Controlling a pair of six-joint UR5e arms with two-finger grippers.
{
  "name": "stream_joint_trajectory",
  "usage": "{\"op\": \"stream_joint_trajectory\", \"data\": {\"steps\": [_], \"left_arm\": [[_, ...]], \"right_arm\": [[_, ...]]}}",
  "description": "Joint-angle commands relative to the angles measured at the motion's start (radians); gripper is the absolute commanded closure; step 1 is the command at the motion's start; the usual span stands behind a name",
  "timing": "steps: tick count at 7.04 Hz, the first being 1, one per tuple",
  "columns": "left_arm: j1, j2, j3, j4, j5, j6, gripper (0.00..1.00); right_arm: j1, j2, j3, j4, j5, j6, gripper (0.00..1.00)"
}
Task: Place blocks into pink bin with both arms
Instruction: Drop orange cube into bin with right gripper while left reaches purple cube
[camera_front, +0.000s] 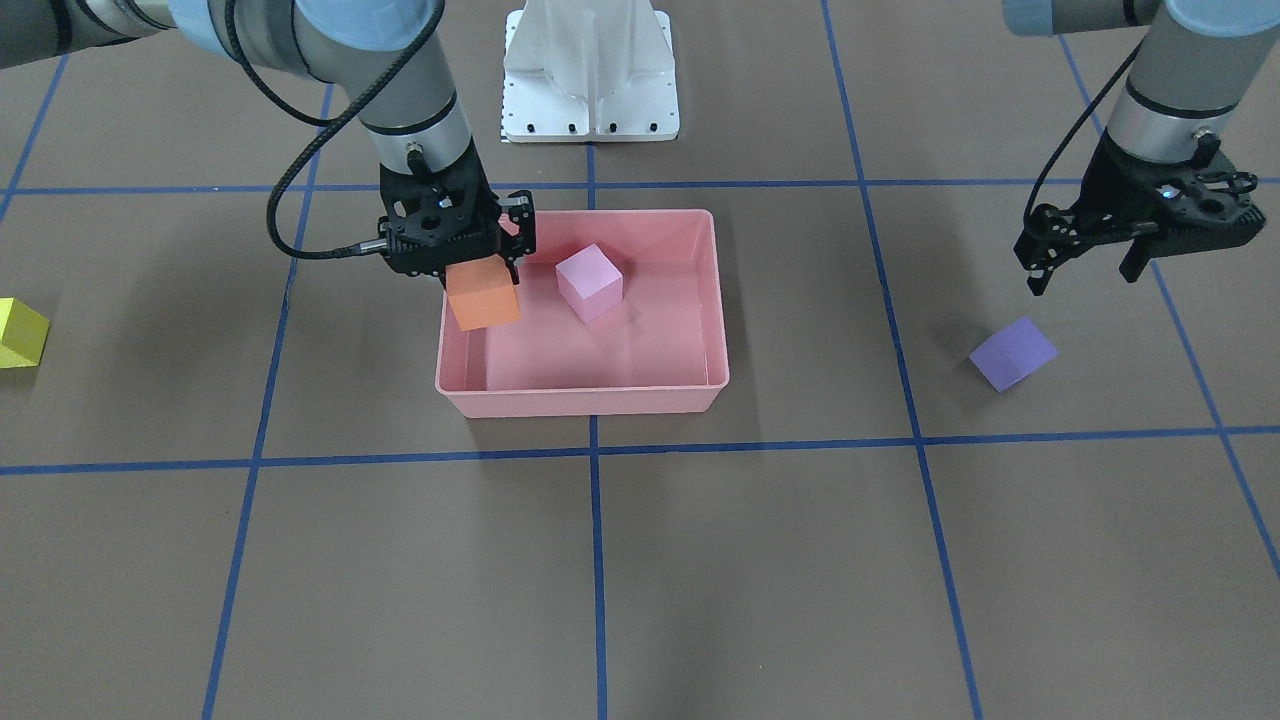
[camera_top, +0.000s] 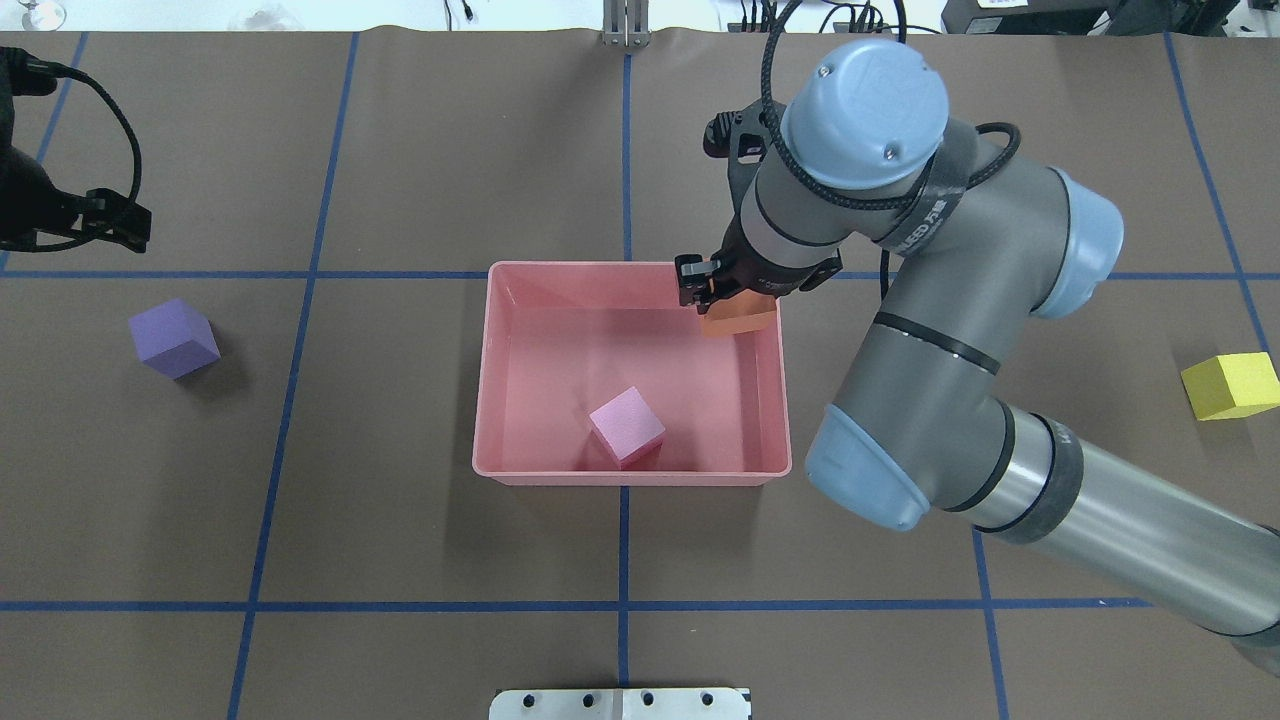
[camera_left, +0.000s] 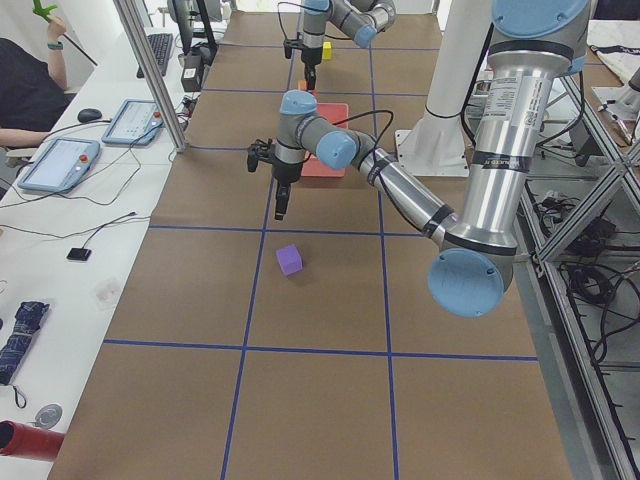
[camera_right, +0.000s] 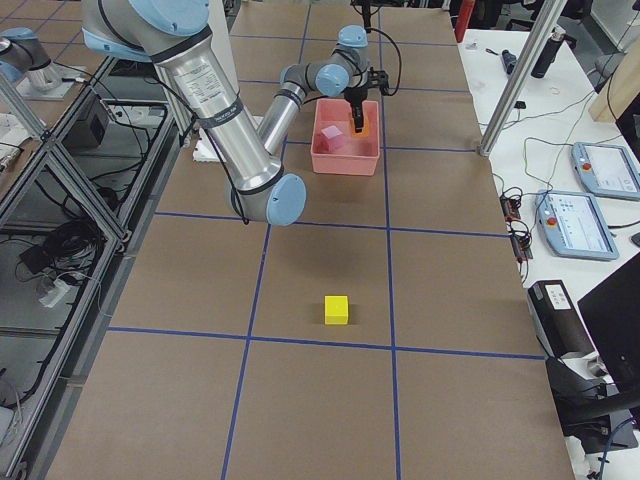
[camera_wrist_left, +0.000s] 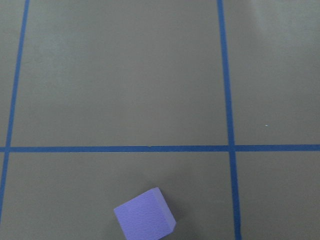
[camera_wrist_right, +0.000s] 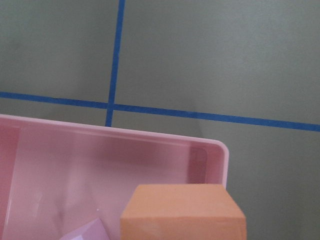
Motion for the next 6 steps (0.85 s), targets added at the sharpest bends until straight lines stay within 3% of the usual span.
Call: {"op": "stream_joint_trajectory", "data": {"steps": [1,2,3,4,5,6], "left_arm": [[-0.016,0.011,0.014,-0.001,-0.004,-0.045,0.00],[-0.008,0.008,0.036,-0.030,-0.004,-0.127,0.00],[-0.008,0.031,0.093,-0.154,-0.004,-0.202,0.00],[0.000,0.084,0.146,-0.314,-0.001,-0.267,0.00],[0.024,0.093,0.175,-0.390,0.008,-0.362,0.00],[0.096,0.094,0.175,-0.392,0.107,-0.396,0.00]], "right_arm": [[-0.037,0.016,-0.007,0.003,-0.041,-0.006,1.00],[-0.037,0.016,-0.007,0.004,-0.043,-0.006,1.00],[-0.037,0.015,-0.007,0.018,-0.046,-0.003,0.67],[-0.037,0.011,-0.008,0.036,-0.049,0.003,0.02],[-0.037,0.011,-0.005,0.039,-0.049,0.005,0.01],[-0.037,0.010,0.001,0.041,-0.049,0.002,0.01]]}}
